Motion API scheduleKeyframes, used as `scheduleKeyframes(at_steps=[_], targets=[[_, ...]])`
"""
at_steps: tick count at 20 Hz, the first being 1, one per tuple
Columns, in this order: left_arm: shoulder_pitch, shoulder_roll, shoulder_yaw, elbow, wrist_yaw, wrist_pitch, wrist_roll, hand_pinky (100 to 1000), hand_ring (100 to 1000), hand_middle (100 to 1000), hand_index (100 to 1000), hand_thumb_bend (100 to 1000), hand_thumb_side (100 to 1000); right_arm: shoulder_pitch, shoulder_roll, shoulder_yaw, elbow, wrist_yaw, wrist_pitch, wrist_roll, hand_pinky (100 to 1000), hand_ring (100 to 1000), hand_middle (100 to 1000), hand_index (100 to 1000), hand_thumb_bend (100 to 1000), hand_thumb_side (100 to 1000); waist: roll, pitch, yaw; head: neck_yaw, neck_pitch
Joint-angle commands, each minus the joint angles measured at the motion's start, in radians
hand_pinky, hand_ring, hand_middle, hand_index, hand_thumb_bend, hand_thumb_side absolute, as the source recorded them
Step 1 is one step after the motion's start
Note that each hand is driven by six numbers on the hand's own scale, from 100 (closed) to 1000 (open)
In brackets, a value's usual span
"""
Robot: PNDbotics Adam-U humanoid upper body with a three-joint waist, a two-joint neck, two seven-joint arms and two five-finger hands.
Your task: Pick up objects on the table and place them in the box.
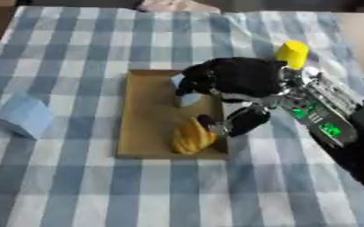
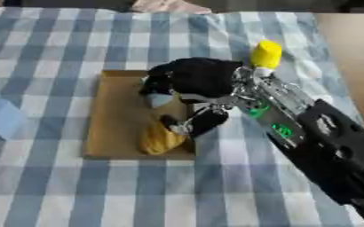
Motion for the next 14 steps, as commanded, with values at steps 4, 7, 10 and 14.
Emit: scheduleKeyframes(at_steps=[4, 7, 10, 14], targets=[[-0.01, 0.014, 0.005, -0.02, 0.006, 0.0, -0.003, 851, 747, 719, 794, 100, 724, -0.003, -0.041, -0.031, -0.075, -0.044, 0.018, 0.017, 915, 974, 887, 980, 100, 513, 0.003, -0.025, -0.005, 0.006, -0.001], [-0.01, 0.013, 0.006, -0.02, 0.006, 0.0, -0.004, 851, 747, 720, 793, 100, 723, 0.0, -0.057, -0.054, -0.118, -0.091, 0.04, 0.018, 891, 938, 858, 966, 100, 391, 0.003, -0.029, -0.008, 0.006, -0.004], [-0.007, 0.014, 0.008, -0.02, 0.005, -0.001, -0.002, 851, 748, 720, 793, 100, 723, 0.014, -0.099, -0.119, -0.17, -0.141, 0.084, -0.002, 862, 889, 813, 937, 100, 212, 0.004, -0.03, -0.013, 0.011, -0.007], [-0.004, 0.016, 0.011, -0.02, 0.003, -0.001, 0.001, 851, 748, 720, 793, 100, 724, 0.043, -0.187, -0.226, -0.182, -0.185, 0.16, -0.039, 846, 867, 805, 919, 100, 178, 0.003, -0.029, -0.019, 0.017, -0.009]])
